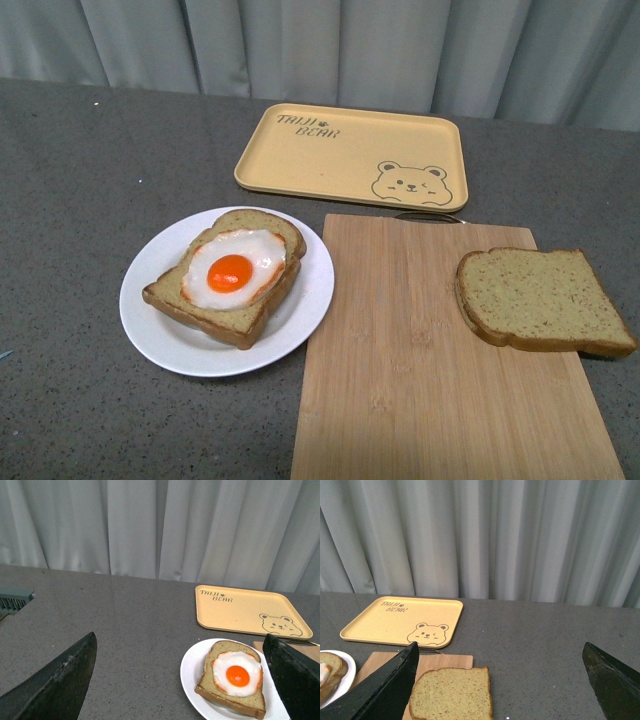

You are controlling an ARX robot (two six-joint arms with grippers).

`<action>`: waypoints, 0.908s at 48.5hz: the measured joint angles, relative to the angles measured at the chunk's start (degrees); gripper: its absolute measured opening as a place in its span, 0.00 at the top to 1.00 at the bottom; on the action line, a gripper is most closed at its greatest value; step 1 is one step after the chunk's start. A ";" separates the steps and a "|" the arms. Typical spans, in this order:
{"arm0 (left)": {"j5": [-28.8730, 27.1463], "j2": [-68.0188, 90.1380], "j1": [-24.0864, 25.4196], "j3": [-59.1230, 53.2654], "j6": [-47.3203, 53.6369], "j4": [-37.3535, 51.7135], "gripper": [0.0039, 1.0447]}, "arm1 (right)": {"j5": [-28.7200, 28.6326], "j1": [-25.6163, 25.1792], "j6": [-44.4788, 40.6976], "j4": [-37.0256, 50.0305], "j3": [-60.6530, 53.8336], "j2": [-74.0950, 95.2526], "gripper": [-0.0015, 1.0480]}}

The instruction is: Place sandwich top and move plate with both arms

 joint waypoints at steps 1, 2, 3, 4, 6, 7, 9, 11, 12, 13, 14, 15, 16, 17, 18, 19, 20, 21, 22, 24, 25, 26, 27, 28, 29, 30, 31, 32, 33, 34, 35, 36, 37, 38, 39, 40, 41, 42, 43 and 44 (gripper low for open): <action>0.00 0.00 0.00 0.00 0.00 0.00 0.06 | 0.00 0.00 0.00 0.00 0.00 0.00 0.09; 0.00 0.00 0.00 0.00 -0.02 0.00 0.06 | 0.00 0.00 0.00 0.00 0.00 0.00 0.09; 0.00 0.00 0.00 0.00 -0.02 0.00 0.06 | 0.00 0.00 0.00 0.00 0.00 0.00 0.09; 0.00 0.00 0.00 0.00 -0.02 0.00 0.06 | 0.00 0.00 0.00 0.00 0.00 0.00 0.09; 0.00 0.00 0.00 0.00 -0.02 0.00 0.06 | 0.00 0.00 0.00 0.00 0.00 0.00 0.09; 0.00 0.00 0.00 0.00 -0.02 0.00 0.06 | 0.00 0.00 0.00 0.00 0.00 0.00 0.09; 0.00 0.00 0.00 0.00 -0.02 0.00 0.06 | 0.00 0.00 0.00 0.00 0.00 0.00 0.09; 0.00 0.00 0.00 0.00 -0.02 0.00 0.06 | 0.00 0.00 0.00 0.00 0.00 0.00 0.09; 0.00 0.00 0.00 0.00 0.00 0.00 0.06 | 0.00 0.00 0.00 0.00 0.00 0.00 0.09; 0.00 0.00 0.00 0.00 0.00 0.00 0.06 | 0.00 0.00 0.00 0.00 0.00 0.00 0.09; 0.00 0.00 0.00 0.00 -0.02 0.00 0.06 | 0.00 0.00 0.00 0.00 0.00 0.00 0.09; 0.00 0.00 0.00 0.00 0.00 0.00 0.06 | 0.00 0.00 0.00 0.00 0.00 0.00 0.09; 0.00 0.00 0.00 0.00 -0.02 0.00 0.06 | 0.00 0.00 0.00 0.00 0.00 0.00 0.09; 0.00 0.00 0.00 0.00 0.00 0.00 0.06 | 0.00 0.00 0.00 0.00 0.00 0.00 0.09; 0.00 0.00 0.00 0.00 0.00 0.00 0.06 | 0.00 0.00 0.00 0.00 0.00 0.00 0.09; 0.00 0.00 0.00 0.00 -0.02 0.00 0.06 | 0.00 0.00 0.00 0.00 0.00 0.00 0.09; 0.00 0.00 0.00 0.00 0.00 0.00 0.06 | 0.00 0.00 0.00 0.00 0.00 0.00 0.09; 0.00 0.00 0.00 0.00 0.00 0.00 0.06 | 0.00 0.00 0.00 0.00 0.00 0.00 0.09; 0.00 0.00 0.00 0.00 -0.02 0.00 0.06 | 0.00 0.00 0.00 0.00 0.00 0.00 0.09; 0.00 0.00 0.00 0.00 -0.02 0.00 0.06 | 0.00 0.00 0.00 0.00 0.00 0.00 0.09; 0.00 0.00 0.00 0.00 -0.02 0.00 0.06 | 0.00 0.00 0.00 0.00 0.00 0.00 0.09; 0.00 0.00 0.00 0.00 0.00 0.00 0.06 | 0.00 0.00 0.00 0.00 0.00 0.00 0.09; 0.00 0.00 0.00 0.00 -0.02 0.00 0.06 | 0.00 0.00 0.00 0.00 0.00 0.00 0.09; 0.00 0.00 0.00 0.00 0.00 0.00 0.06 | 0.00 0.00 0.00 0.00 0.00 0.00 0.09; 0.00 0.00 0.00 0.00 -0.02 0.00 0.06 | 0.00 0.00 0.00 0.00 0.00 0.00 0.09; 0.00 0.00 0.00 0.00 -0.02 0.00 0.06 | 0.00 0.00 0.00 0.00 0.00 0.00 0.09; 0.00 0.00 0.00 0.00 0.00 0.00 0.06 | 0.00 0.00 0.00 0.00 0.00 0.00 0.09; 0.00 0.00 0.00 0.00 -0.02 0.00 0.06 | 0.00 0.00 0.00 0.00 0.00 0.00 0.09; 0.00 0.00 0.00 0.00 -0.02 0.00 0.06 | 0.00 0.00 0.00 0.00 0.00 0.00 0.09; 0.00 0.00 0.00 0.00 -0.02 0.00 0.06 | 0.00 0.00 0.00 0.00 0.00 0.00 0.09; 0.00 0.00 0.00 0.00 0.00 0.00 0.06 | 0.00 0.00 0.00 0.00 0.00 0.00 0.09; 0.00 0.00 0.00 0.00 -0.02 0.00 0.06 | 0.00 0.00 0.00 0.00 0.00 0.00 0.09; 0.00 0.00 0.00 0.00 -0.02 0.00 0.06 | 0.00 0.00 0.00 0.00 0.00 0.00 0.09; 0.00 0.00 0.00 0.00 -0.02 0.00 0.06 | 0.00 0.00 0.00 0.00 0.00 0.00 0.09; 0.00 0.00 0.00 0.00 -0.02 0.00 0.06 | 0.00 0.00 0.00 0.00 0.00 0.00 0.09; 0.00 0.00 0.00 0.00 0.00 0.00 0.06 | 0.00 0.00 0.00 0.00 0.00 0.00 0.09; 0.00 0.00 0.00 0.00 0.00 0.00 0.06 | 0.00 0.00 0.00 0.00 0.00 0.00 0.09; 0.00 0.00 0.00 0.00 -0.02 0.00 0.06 | 0.00 0.00 0.00 0.00 0.00 0.00 0.09; 0.00 0.00 0.00 0.00 -0.02 0.00 0.06 | 0.00 0.00 0.00 0.00 0.00 0.00 0.09; 0.00 0.00 0.00 0.00 -0.02 0.00 0.06 | 0.00 0.00 0.00 0.00 0.00 0.00 0.09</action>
